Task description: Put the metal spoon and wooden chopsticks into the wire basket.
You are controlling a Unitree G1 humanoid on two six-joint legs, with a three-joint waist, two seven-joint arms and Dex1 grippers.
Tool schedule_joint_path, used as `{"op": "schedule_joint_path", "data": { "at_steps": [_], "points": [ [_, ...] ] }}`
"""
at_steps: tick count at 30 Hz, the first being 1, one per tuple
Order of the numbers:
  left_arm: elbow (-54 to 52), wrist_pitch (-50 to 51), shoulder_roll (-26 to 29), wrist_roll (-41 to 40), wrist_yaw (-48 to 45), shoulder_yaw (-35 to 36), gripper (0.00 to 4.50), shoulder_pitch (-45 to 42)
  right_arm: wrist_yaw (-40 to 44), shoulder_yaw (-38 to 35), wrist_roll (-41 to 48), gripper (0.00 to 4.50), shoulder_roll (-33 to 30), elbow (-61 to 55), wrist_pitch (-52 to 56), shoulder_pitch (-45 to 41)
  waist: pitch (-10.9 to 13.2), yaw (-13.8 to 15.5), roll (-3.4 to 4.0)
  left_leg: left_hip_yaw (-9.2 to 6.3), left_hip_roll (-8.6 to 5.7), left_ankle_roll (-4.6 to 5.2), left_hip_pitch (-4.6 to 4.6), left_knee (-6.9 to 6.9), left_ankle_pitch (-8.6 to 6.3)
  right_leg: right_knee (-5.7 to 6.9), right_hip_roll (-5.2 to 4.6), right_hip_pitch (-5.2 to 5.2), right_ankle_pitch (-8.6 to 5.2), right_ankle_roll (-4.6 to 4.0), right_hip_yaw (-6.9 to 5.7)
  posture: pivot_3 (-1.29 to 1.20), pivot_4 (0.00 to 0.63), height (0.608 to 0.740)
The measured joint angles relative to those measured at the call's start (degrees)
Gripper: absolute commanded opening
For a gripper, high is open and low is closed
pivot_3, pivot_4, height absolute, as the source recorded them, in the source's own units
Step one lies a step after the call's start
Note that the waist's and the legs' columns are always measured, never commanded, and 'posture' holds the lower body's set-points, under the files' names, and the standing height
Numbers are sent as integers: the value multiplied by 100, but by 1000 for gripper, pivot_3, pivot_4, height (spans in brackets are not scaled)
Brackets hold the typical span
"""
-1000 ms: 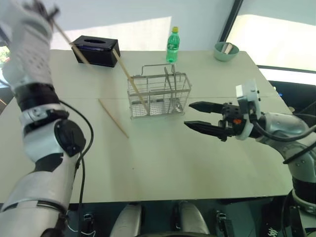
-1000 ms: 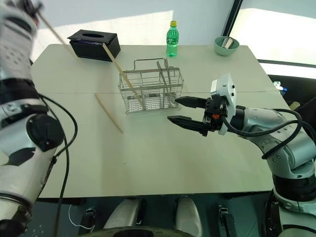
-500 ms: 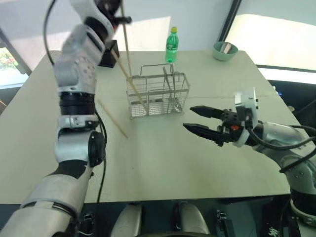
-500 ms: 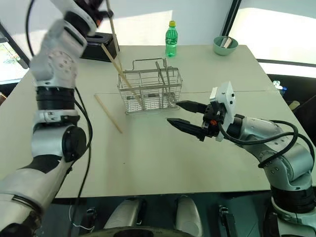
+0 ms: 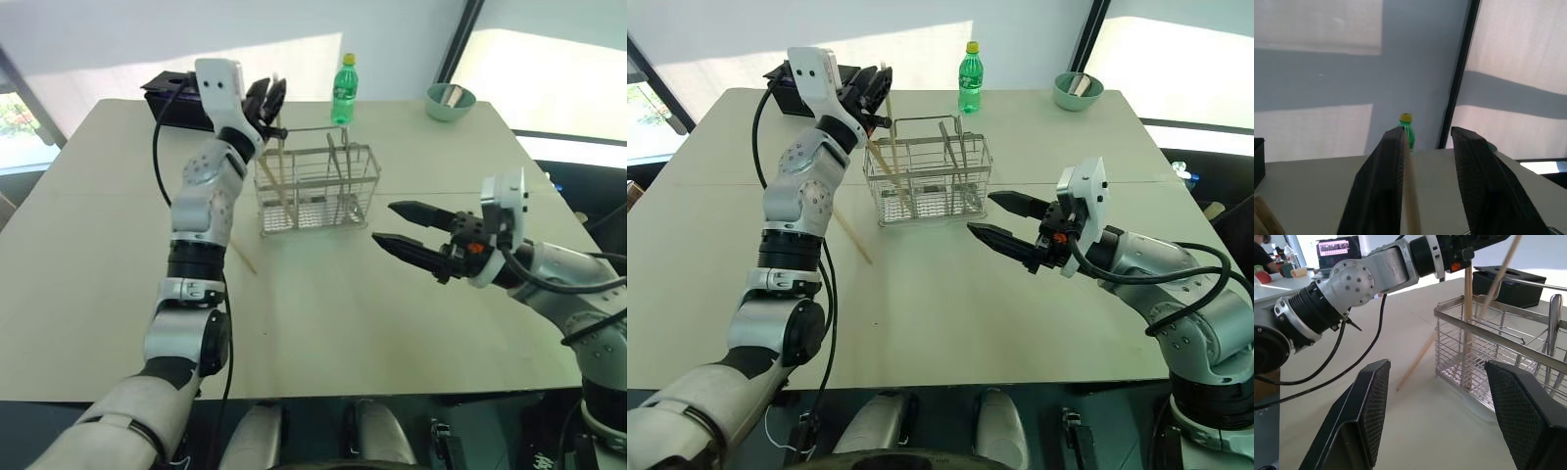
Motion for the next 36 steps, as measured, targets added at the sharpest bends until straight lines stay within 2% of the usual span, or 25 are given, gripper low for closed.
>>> {"op": "schedule_joint_path", "data": {
  "at_steps": [3, 4, 7, 10, 14, 18, 22, 27, 36],
  "points": [
    [-405, 189, 4, -87, 76, 44, 4309, 41, -27, 0, 21, 3181, -2, 31, 8, -32, 0, 0, 0, 0, 0, 1, 0, 0, 0, 0, 0, 1, 0, 0, 0, 0, 150, 667],
    [-564, 303, 29, -122, 101, 54, 4453, 65, -27, 5, 20, 3181, -3, 44, 9, -65, 0, 0, 0, 0, 0, 1, 1, 0, 0, 0, 0, 1, 0, 0, 0, 0, 150, 667],
    [-1107, 738, 202, -231, 152, 61, 4453, 115, -21, 17, 8, 3181, -4, 147, 8, -183, 0, -7, 1, 0, 1, 1, 2, 0, 0, 1, 3, 0, 0, 0, 0, 0, 150, 667],
    [-1324, 1307, 650, -393, 458, 330, 4453, -171, -7, 68, -16, 3181, 4, 326, 7, -319, 2, -20, 3, 0, 4, 1, 3, 0, 0, 4, 6, -2, 0, 0, 0, 0, 150, 667],
    [-860, 1574, 1307, -295, 1278, 962, 4453, -958, 56, 243, -123, 3181, 69, 476, -38, -437, 0, -11, 7, 1, 3, 1, 10, -3, 0, 5, 8, 3, -1, 1, -1, 0, 150, 667],
    [57, 1949, 1587, 73, 2278, 1285, 4453, -1136, 155, 365, -197, 3181, 128, 586, -86, -541, -3, 14, 9, -5, -4, 1, 14, 2, 0, 8, 6, 10, 0, 1, -2, 0, 150, 667],
    [1044, 2671, 1564, 296, 2887, 1365, 4453, -1123, 244, 464, -247, 3181, 168, 606, -99, -621, -2, 11, -5, -8, -6, 1, 8, 4, 0, 9, 5, 7, 1, 3, -3, 0, 150, 667],
    [2047, 3322, 1223, 327, 3206, 1432, 4453, -1121, 253, 491, -347, 3181, 215, 704, -100, -677, -2, -6, -5, -7, -6, -2, 2, 0, 1, 9, 3, -4, 1, 3, -2, 0, 150, 667],
    [3310, 3506, 846, 327, 3693, 1634, 4453, -1042, 263, 486, -345, 3181, 221, 534, -96, -449, -2, -5, -5, -3, -4, -6, 2, -1, 2, 13, 0, -8, 1, 4, -2, 0, 150, 667]
  ]
}}
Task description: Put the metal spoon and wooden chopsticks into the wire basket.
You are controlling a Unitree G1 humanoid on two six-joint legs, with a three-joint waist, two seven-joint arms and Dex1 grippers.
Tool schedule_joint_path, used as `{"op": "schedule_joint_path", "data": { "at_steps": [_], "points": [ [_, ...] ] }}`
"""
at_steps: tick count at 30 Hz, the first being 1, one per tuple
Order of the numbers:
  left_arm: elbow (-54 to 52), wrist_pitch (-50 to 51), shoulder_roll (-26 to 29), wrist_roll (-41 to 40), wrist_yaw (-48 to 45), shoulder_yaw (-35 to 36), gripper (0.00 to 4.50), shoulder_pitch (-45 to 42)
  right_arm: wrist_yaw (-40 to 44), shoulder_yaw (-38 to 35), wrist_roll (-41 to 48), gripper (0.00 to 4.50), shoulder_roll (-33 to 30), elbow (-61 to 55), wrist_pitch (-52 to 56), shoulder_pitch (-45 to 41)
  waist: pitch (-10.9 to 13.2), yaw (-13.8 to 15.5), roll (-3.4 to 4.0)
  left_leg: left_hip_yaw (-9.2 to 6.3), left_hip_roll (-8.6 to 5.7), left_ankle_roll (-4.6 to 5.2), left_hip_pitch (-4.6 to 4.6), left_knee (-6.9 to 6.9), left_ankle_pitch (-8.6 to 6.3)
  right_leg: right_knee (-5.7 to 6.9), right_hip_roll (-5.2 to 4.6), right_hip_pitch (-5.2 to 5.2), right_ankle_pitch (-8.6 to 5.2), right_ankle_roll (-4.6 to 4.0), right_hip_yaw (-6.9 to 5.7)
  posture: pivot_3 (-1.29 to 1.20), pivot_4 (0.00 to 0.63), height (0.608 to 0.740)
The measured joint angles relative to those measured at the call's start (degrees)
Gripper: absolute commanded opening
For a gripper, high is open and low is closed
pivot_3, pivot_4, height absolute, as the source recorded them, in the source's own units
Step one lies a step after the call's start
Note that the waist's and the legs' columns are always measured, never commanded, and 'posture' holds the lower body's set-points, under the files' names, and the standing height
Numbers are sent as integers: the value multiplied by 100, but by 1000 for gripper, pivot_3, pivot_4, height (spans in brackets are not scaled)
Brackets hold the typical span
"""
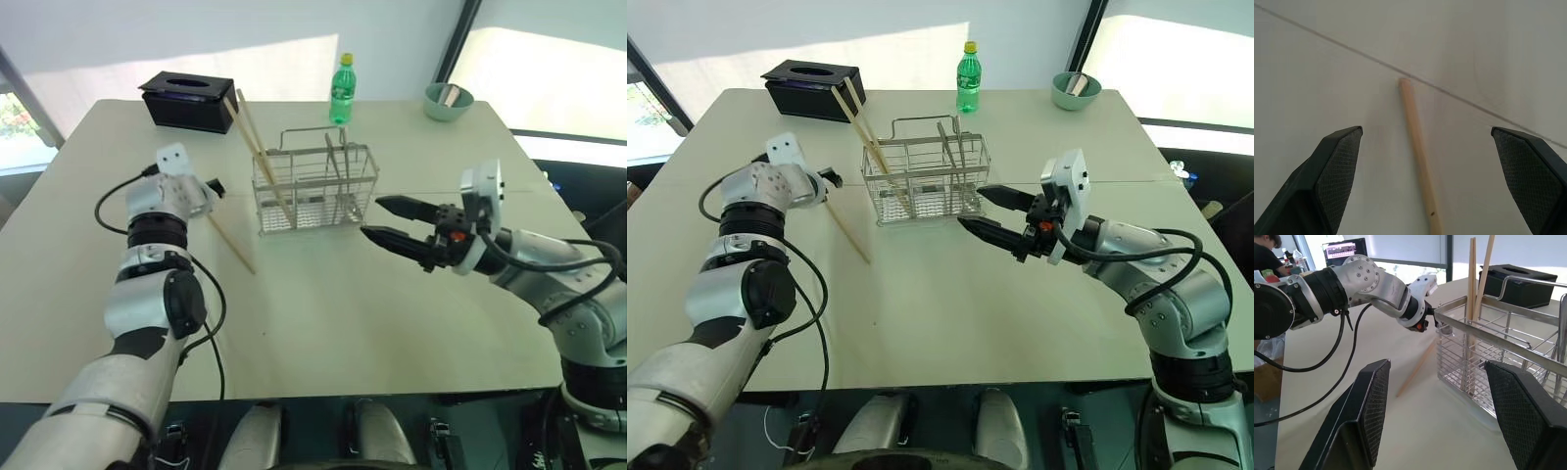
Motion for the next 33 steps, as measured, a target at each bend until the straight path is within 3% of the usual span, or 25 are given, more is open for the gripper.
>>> {"op": "schedule_joint_path", "data": {
  "at_steps": [4, 6, 8, 14, 23, 28, 33],
  "points": [
    [406, -292, -35, -1, 23, 29, 4453, -65, 4, -16, 7, 3181, -5, -89, 4, 81, -6, 3, 8, 3, 0, 0, 5, 1, 0, 1, -3, 5, 0, 0, 0, 0, 150, 667],
    [585, -448, -41, -3, 103, 52, 3906, -107, -8, -32, 8, 3181, -5, -129, 5, 89, -14, 5, 18, 3, -1, 1, 8, 1, -1, 3, -3, 7, 0, 1, 0, 0, 150, 667],
    [725, -589, -17, 3, 186, 54, 3127, -115, -20, -69, 15, 3181, -5, -184, 5, 136, -20, 5, 27, 3, -1, 1, 9, 1, -1, 6, -4, 8, 0, 1, 1, 0, 150, 667],
    [960, -790, 56, -14, 261, 127, 49, -156, -65, -109, 16, 3181, -5, -240, 5, 238, -25, 60, 32, 3, -5, 1, 10, 8, 0, 18, -6, 9, 0, 1, 0, 0, 150, 667],
    [981, -1304, 137, 159, 92, -93, 49, -196, -57, -110, 16, 3181, -3, -266, 5, 221, -19, 135, 21, 5, -3, -1, 0, 7, 0, 21, -5, -9, 0, 0, 2, 0, 150, 667],
    [335, -2561, 519, 217, -190, -130, 49, -507, -5, -111, 58, 3181, -54, -259, 64, 162, -10, 138, 7, 7, 2, -19, -8, 3, 9, 19, -4, -18, 0, 0, 2, 0, 150, 667],
    [-916, -4253, 689, 110, -1230, -222, 49, -1187, 6, -115, 178, 3181, -124, -259, 190, 73, -8, 163, 2, 8, 0, -28, -9, 3, 14, -19, -7, 4, 1, 0, 0, 0, 150, 667]
  ]
}}
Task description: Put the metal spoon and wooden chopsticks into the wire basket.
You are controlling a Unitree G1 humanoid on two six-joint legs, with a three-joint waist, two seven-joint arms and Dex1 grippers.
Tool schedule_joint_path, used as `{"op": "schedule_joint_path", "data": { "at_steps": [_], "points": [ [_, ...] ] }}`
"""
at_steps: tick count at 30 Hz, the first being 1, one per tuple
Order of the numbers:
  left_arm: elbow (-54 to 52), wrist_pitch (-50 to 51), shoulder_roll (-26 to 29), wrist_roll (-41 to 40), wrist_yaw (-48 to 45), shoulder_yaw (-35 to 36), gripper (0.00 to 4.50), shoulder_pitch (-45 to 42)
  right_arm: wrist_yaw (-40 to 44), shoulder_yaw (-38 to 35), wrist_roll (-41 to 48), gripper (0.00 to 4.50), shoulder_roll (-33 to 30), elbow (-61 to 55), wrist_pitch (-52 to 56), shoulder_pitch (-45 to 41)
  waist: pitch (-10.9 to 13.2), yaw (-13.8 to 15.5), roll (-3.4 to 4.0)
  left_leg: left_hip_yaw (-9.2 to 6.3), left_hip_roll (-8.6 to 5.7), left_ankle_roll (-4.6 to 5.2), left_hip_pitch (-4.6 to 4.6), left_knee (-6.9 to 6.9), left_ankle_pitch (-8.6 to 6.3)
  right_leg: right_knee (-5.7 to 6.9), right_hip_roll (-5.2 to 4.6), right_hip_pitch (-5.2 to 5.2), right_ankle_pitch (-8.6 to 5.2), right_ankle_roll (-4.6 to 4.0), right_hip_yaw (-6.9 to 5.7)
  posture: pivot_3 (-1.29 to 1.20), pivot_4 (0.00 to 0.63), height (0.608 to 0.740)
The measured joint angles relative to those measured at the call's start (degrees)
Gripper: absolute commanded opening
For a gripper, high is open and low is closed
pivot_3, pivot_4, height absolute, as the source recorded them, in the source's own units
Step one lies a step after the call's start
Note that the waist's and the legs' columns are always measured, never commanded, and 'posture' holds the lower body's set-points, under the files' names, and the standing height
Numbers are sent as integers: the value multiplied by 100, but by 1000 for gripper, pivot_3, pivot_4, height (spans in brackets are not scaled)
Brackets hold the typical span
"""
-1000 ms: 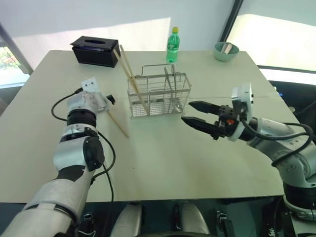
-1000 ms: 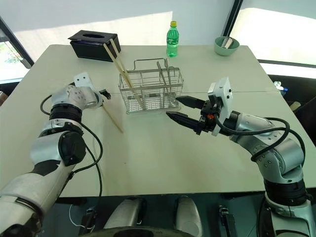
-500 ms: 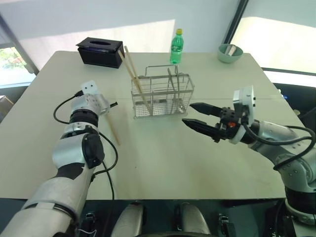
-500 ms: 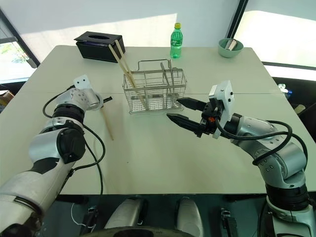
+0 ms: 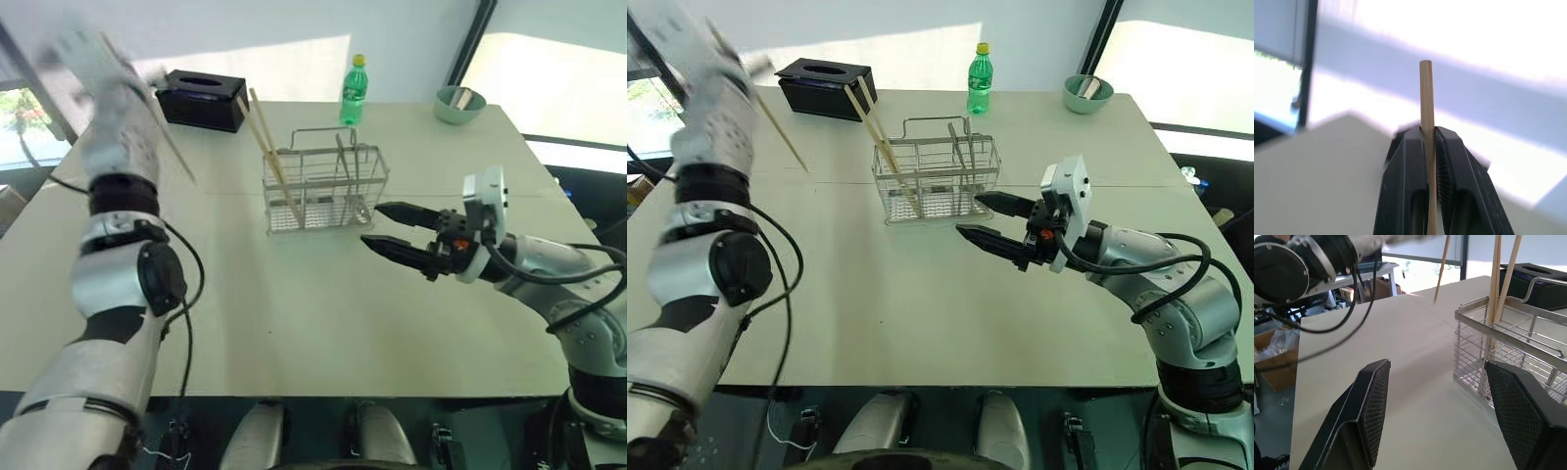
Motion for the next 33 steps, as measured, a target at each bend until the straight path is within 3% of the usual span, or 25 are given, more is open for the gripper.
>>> {"op": "schedule_joint_path", "data": {
  "at_steps": [3, 9, 19, 23, 28, 29, 33],
  "points": [
    [-404, -201, -158, -341, -697, -9, 49, -340, -11, 4, 4, 3181, 0, -1, 44, 1, -5, -3, 8, 3, -6, 25, 4, 2, -13, -11, -4, 11, 4, 8, -1, 0, 150, 667],
    [-839, 425, -808, -1026, -1550, -105, 49, -272, -50, 6, 3, 3181, 7, -14, 49, 61, -4, -45, 10, 0, 0, 40, 6, 6, -20, -3, 6, 8, 6, 11, -1, 0, 150, 667],
    [-1486, 720, -1549, -682, -2277, -1246, 49, 1258, -355, -94, 7, 3181, 80, -187, 35, 330, -6, -166, 21, 0, 0, 41, 6, 2, -19, -3, 7, 7, 6, 10, 1, 0, 150, 667],
    [-1624, 615, -1730, -539, -2369, -1421, 1616, 1569, -470, -116, 19, 3181, 136, -233, 34, 390, -6, -162, 21, 0, 0, 41, 7, 3, -19, -5, 7, 8, 6, 10, 2, 0, 150, 667],
    [-1826, 646, -1816, -538, -2375, -1422, 4218, 1752, -545, -124, 46, 3181, 147, -249, 33, 397, -6, -161, 21, -1, 1, 42, 6, 3, -20, -6, 7, 8, 6, 9, 1, 0, 150, 667],
    [-1918, 652, -1816, -540, -2367, -1421, 4407, 1762, -558, -123, 45, 3181, 149, -249, 31, 397, -6, -161, 21, -1, 1, 42, 6, 3, -20, -7, 7, 8, 6, 10, 2, 0, 150, 667],
    [-2429, 940, -1660, -571, -2241, -1387, 4407, 1868, -560, -120, -10, 3181, 151, -195, -43, 379, -6, -172, 21, 0, 1, 43, 7, 3, -20, -6, 8, 8, 6, 9, 2, 0, 150, 667]
  ]
}}
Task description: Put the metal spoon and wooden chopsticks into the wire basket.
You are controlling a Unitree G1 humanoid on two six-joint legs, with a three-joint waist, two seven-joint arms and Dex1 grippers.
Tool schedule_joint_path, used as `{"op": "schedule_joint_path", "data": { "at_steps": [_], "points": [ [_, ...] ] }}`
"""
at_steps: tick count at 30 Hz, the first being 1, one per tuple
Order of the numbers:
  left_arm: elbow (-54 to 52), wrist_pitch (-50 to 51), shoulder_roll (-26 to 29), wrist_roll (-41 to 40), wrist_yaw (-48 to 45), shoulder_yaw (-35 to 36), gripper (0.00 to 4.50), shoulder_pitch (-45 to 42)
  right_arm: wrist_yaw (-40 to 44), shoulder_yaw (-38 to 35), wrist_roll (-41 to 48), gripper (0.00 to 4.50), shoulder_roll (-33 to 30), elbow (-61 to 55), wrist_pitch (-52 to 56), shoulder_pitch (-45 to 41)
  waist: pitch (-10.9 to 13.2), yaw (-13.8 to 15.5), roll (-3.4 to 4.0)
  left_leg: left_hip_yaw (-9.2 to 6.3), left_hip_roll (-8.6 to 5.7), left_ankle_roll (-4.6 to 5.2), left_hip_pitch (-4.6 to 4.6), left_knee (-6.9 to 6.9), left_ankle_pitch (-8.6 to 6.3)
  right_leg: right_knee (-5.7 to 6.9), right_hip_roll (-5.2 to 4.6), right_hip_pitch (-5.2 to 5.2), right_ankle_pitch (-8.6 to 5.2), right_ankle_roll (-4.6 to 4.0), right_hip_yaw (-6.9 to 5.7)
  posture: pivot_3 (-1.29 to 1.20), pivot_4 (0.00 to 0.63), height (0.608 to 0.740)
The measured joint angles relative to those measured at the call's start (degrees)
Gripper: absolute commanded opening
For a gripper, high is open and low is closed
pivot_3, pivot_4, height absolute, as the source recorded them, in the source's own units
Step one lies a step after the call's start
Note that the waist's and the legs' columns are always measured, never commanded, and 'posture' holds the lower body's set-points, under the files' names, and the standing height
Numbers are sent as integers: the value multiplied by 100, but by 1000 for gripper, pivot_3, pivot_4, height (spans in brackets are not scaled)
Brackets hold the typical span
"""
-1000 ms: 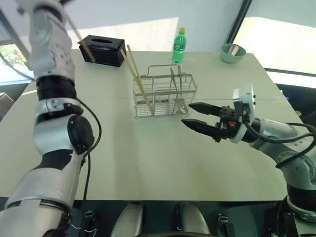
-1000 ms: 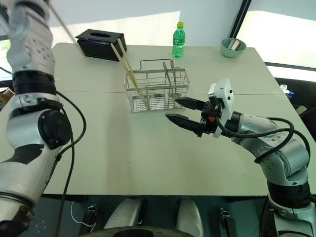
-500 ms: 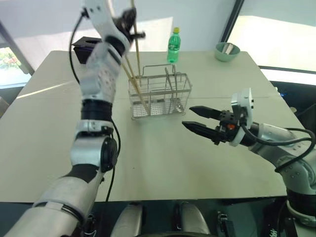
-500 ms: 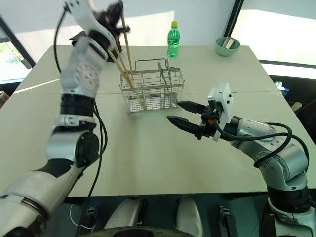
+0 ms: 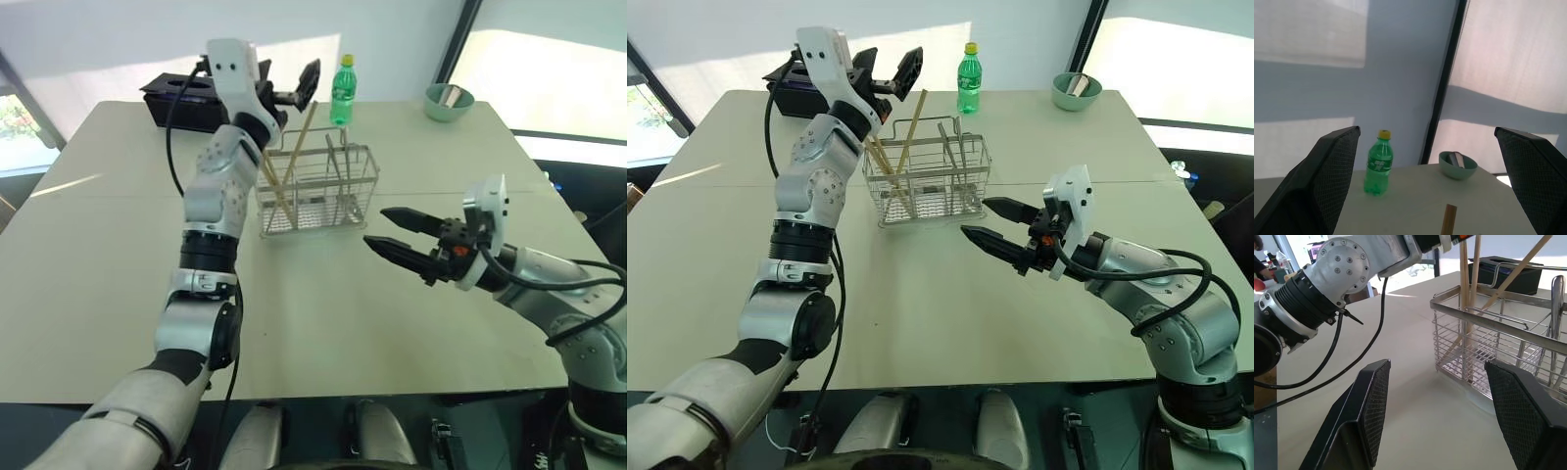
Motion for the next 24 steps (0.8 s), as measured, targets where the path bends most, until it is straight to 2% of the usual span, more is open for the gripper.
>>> {"op": "schedule_joint_path", "data": {
  "at_steps": [4, 6, 7, 8, 10, 11, 14, 17, 24],
  "points": [
    [-315, 438, 528, -21, -57, 53, 4407, 0, 90, 13, -119, 3181, -19, 143, -75, -40, 1, -4, 3, 0, 1, 0, 2, -1, 0, 4, 2, 0, 0, 0, 0, 0, 150, 667],
    [-384, 923, 1352, -23, -589, -22, 4407, 10, 245, 11, -293, 3181, -170, 325, -181, -132, 6, -42, 11, 4, 1, 0, 3, -3, 0, 7, 4, -4, 0, 0, 1, 0, 150, 667],
    [-535, 1183, 1997, -36, -1095, -146, 4407, 126, 339, 13, -402, 3181, -275, 454, -243, -176, 7, -91, 14, 5, 3, 0, 4, -7, 0, 9, 8, -9, -1, -2, 2, 0, 150, 667],
    [-747, 1365, 2642, -49, -1646, -216, 4407, 349, 411, -37, -500, 3181, -383, 585, -317, -177, 7, -156, 22, 9, 4, 0, 6, -15, 0, 11, 8, -12, -2, -3, 5, 0, 150, 667],
    [-1110, 1563, 3529, -64, -2561, -249, 4407, 831, 518, -147, -687, 3181, -524, 885, -400, -178, 6, -155, 28, 8, 6, 1, 10, -15, 0, 7, 6, -10, -4, -6, 6, 0, 150, 667],
    [-1265, 1583, 3783, -84, -2891, -292, 4407, 1067, 577, -178, -737, 3181, -566, 966, -437, -173, 7, -146, 31, 8, 6, 1, 9, -14, 0, 5, 3, -7, -4, -7, 6, 0, 150, 667],
    [-2129, 1617, 4731, -354, -4025, -160, 4407, 2512, 928, -250, -876, 3181, -785, 1222, -607, -175, 13, -134, 42, 10, 5, 14, 6, -13, -10, -9, -5, -2, -5, -9, 8, 0, 150, 667],
    [-2842, 1956, 5050, -826, -4562, 375, 4407, 3585, 1234, -343, -944, 3181, -959, 1394, -670, -132, 17, -69, 35, -2, 7, 15, 0, -3, -11, -16, -14, -9, -13, -27, 7, 0, 150, 667],
    [-3958, 2560, 5180, -1401, -4381, 1546, 4407, 4466, 1708, -367, -910, 3181, -1059, 1365, -658, -87, 19, 10, 46, -1, 12, 16, 8, -6, -11, -15, -13, 2, -16, -31, 7, 0, 150, 667]
  ]
}}
